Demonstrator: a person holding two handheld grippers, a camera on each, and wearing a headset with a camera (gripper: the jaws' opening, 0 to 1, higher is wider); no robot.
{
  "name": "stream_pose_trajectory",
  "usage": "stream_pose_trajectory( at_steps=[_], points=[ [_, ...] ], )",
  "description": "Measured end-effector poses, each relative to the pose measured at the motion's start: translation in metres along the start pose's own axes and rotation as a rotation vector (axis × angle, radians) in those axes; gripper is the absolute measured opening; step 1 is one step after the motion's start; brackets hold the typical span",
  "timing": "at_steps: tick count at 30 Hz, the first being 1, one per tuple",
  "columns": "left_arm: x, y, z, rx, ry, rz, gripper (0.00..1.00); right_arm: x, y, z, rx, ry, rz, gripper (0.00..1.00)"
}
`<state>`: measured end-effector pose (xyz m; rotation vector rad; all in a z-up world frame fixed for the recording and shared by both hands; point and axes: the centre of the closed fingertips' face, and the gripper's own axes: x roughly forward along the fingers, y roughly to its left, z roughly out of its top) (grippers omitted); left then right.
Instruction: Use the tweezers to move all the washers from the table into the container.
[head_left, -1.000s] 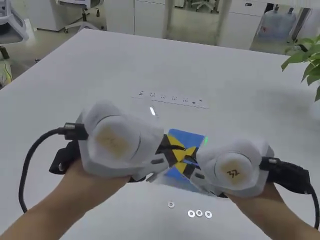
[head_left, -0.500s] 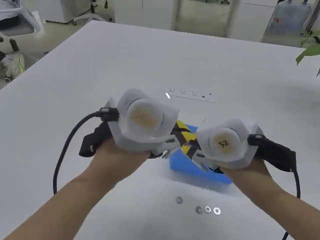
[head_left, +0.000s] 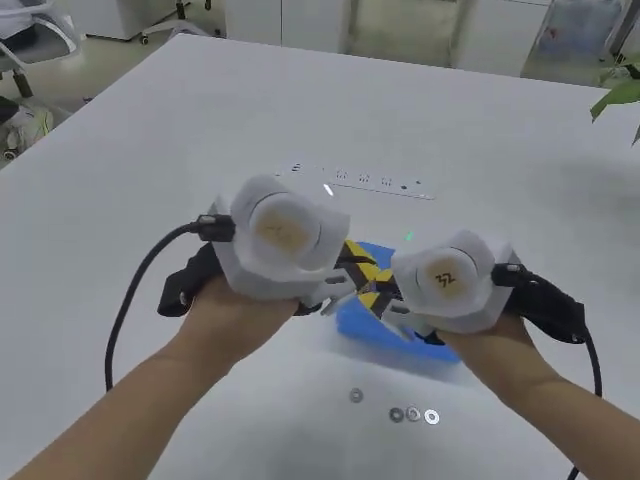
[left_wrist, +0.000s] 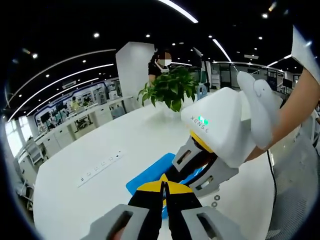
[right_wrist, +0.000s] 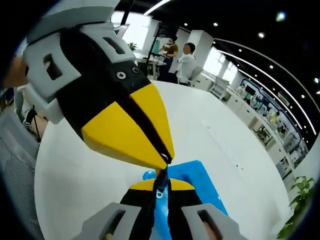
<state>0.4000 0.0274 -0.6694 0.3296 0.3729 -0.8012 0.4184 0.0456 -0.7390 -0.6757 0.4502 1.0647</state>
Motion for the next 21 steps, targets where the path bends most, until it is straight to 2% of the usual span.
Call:
stream_pose_trajectory(
  at_steps=[5,10,14,21],
  points=[
    [-0.028,-0.008,0.018,0.0,-0.054,0.022,0.0,-0.022,0.008,0.021,-0.003,-0.069,-0.033,0.04],
    [-0.046,-0.015,0.023,-0.021,-0.083,0.025,0.0,-0.036,0.02,0.032,0.019,-0.111,-0.039,0.05],
    [-0.053,-0.025,0.019,-0.029,-0.077,0.013,0.0,-0.04,0.032,0.03,0.043,-0.119,-0.027,0.05],
    [-0.051,-0.04,-0.002,-0.022,-0.019,-0.022,0.0,-0.037,0.053,0.02,0.096,-0.113,0.01,0.06]
  ],
)
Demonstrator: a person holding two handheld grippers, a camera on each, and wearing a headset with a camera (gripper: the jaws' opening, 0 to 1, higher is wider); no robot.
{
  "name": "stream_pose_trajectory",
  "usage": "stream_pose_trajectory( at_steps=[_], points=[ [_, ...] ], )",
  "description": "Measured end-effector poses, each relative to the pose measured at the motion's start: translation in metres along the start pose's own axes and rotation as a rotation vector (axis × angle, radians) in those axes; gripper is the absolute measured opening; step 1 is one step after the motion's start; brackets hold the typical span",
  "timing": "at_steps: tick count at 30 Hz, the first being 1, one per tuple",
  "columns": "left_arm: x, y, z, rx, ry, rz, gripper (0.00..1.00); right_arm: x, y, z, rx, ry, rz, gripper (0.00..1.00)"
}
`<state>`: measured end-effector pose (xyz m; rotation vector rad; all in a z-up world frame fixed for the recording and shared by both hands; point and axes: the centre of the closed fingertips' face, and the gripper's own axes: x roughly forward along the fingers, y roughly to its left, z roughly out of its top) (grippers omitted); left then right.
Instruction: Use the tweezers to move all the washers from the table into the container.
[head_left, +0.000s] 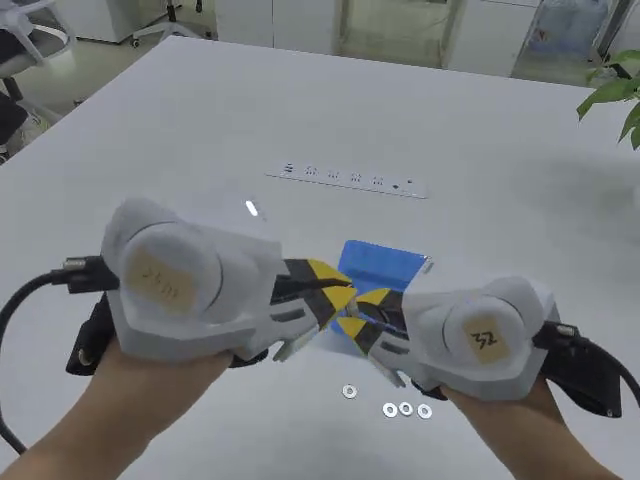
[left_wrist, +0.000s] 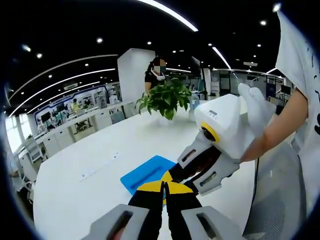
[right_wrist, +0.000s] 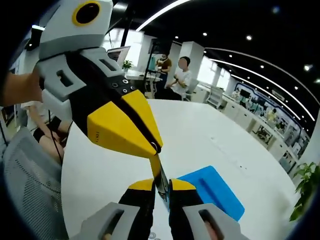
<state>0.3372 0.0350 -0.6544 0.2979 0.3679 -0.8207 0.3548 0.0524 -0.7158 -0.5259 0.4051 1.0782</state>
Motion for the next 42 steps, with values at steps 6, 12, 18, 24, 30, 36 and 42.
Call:
stream_pose_trajectory(
  at_steps=[6,12,18,24,30,36,42],
  points=[
    [0.007,-0.009,-0.018,0.025,0.055,-0.024,0.0,0.01,0.013,-0.018,0.014,0.039,0.036,0.06],
    [0.014,-0.018,-0.037,0.104,0.143,-0.074,0.0,0.018,0.023,-0.036,0.045,0.076,0.062,0.06],
    [0.022,-0.021,-0.044,0.115,0.17,-0.105,0.0,0.021,0.024,-0.046,0.065,0.099,0.075,0.06],
    [0.029,-0.023,-0.048,0.109,0.183,-0.129,0.0,0.021,0.024,-0.054,0.096,0.109,0.072,0.06],
    [0.032,-0.023,-0.051,0.11,0.185,-0.132,0.0,0.022,0.024,-0.058,0.107,0.111,0.074,0.06],
    [0.032,-0.023,-0.05,0.093,0.179,-0.131,0.0,0.023,0.023,-0.059,0.111,0.108,0.071,0.06],
    [0.034,-0.025,-0.048,0.08,0.166,-0.123,0.0,0.023,0.023,-0.061,0.096,0.11,0.072,0.04]
  ],
)
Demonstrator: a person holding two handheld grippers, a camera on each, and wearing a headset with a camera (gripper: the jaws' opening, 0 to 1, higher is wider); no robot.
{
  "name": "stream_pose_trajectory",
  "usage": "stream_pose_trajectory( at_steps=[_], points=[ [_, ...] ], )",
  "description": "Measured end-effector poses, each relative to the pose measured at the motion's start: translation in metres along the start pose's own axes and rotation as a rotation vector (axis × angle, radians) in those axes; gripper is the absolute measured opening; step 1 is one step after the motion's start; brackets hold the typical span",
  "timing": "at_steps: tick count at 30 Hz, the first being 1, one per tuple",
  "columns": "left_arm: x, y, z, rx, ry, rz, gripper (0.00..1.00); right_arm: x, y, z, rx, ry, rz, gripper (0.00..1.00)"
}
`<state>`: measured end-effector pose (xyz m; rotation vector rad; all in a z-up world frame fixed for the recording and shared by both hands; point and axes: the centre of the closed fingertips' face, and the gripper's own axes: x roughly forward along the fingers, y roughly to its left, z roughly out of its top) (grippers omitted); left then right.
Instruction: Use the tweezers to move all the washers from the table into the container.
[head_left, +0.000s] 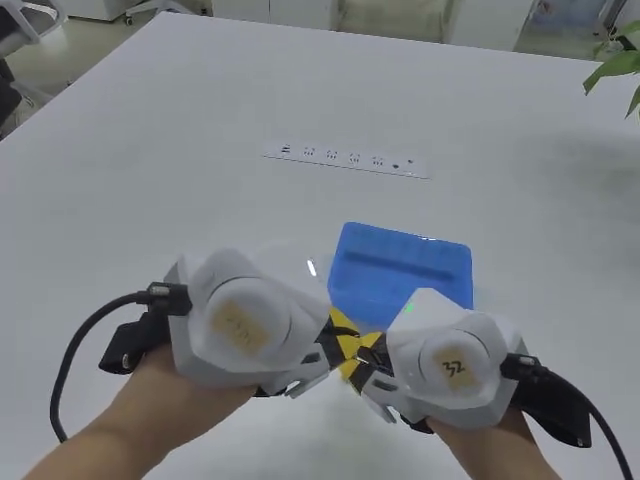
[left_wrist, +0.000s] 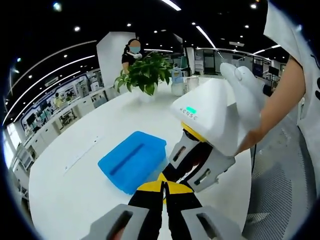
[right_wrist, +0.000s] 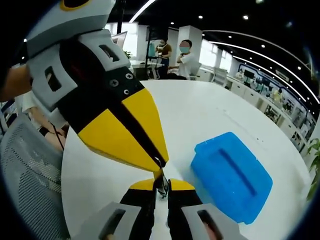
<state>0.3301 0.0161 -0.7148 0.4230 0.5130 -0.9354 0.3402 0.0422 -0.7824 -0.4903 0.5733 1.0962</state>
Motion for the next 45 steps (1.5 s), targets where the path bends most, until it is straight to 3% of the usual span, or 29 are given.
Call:
stream_pose_trajectory(
  at_steps=[3,11,16,23,31,38,45],
  points=[
    [0.0,0.001,0.001,-0.028,-0.011,-0.002,0.0,0.0,0.0,0.0,-0.017,0.007,-0.011,0.03],
    [-0.006,-0.002,0.008,0.005,-0.008,0.003,0.0,-0.007,0.0,0.007,-0.058,0.013,-0.022,0.03],
    [-0.013,0.001,0.022,0.024,-0.033,0.014,0.0,-0.017,-0.006,0.02,-0.074,-0.009,-0.037,0.03],
    [-0.021,0.014,0.048,0.023,-0.097,0.037,0.0,-0.032,-0.026,0.042,-0.122,-0.04,-0.087,0.03],
    [-0.017,0.03,0.068,0.052,-0.13,0.057,0.0,-0.038,-0.05,0.055,-0.142,-0.06,-0.127,0.03],
    [-0.005,0.047,0.073,0.048,-0.13,0.077,0.0,-0.03,-0.07,0.058,-0.145,-0.056,-0.139,0.03],
    [0.013,0.063,0.066,0.018,-0.118,0.077,0.0,-0.015,-0.086,0.05,-0.118,-0.042,-0.142,0.03]
  ],
)
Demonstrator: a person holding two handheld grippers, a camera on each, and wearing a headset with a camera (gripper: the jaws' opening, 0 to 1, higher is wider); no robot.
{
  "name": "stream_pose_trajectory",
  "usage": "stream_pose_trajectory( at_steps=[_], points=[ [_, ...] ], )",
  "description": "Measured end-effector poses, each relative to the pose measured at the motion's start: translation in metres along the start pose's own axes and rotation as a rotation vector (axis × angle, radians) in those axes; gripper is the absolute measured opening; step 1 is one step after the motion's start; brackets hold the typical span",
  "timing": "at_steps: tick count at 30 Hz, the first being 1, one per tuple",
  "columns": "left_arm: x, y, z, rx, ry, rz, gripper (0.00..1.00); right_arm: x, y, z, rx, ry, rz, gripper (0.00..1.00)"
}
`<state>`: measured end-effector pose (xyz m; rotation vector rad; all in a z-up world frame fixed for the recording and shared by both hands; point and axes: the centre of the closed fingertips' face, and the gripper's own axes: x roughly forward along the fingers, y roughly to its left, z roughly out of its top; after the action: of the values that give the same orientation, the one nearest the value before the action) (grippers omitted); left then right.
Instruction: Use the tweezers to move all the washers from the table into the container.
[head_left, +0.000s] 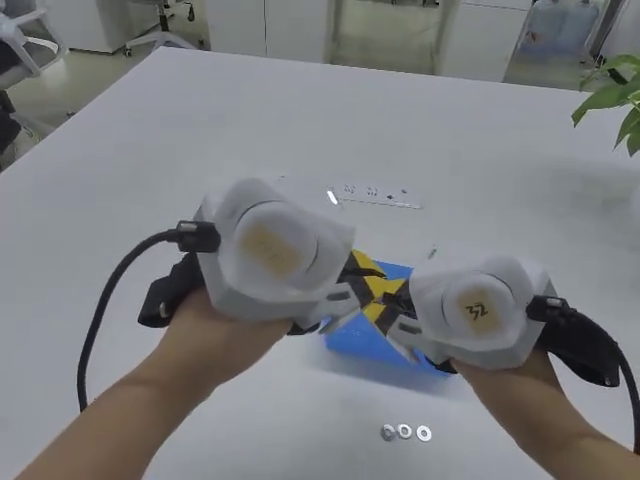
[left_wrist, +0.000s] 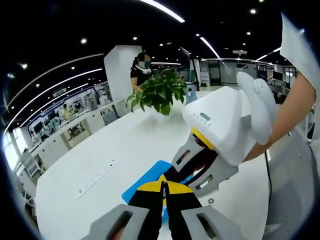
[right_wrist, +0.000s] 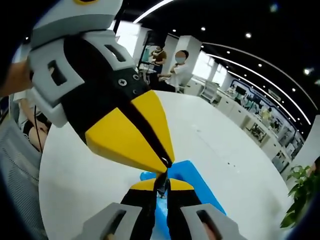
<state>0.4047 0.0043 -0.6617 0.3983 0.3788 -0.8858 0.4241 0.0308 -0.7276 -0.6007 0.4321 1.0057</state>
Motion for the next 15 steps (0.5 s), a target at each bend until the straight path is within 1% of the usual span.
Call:
stream_pose_trajectory(
  at_steps=[3,7,10,13,15],
  points=[
    [0.01,0.005,-0.006,-0.006,0.006,0.006,0.0,0.009,-0.006,-0.006,0.029,0.004,0.003,0.03],
    [0.02,0.008,-0.014,-0.019,0.012,0.0,0.0,0.018,-0.008,-0.016,0.049,0.014,0.003,0.03],
    [0.026,0.007,-0.022,-0.03,0.024,-0.009,0.0,0.023,-0.006,-0.025,0.061,0.025,0.001,0.03],
    [0.028,0.006,-0.027,-0.03,0.034,-0.01,0.0,0.027,-0.003,-0.03,0.079,0.03,0.004,0.03],
    [0.03,0.005,-0.032,-0.027,0.048,-0.011,0.0,0.03,0.0,-0.034,0.079,0.037,0.006,0.03]
  ],
)
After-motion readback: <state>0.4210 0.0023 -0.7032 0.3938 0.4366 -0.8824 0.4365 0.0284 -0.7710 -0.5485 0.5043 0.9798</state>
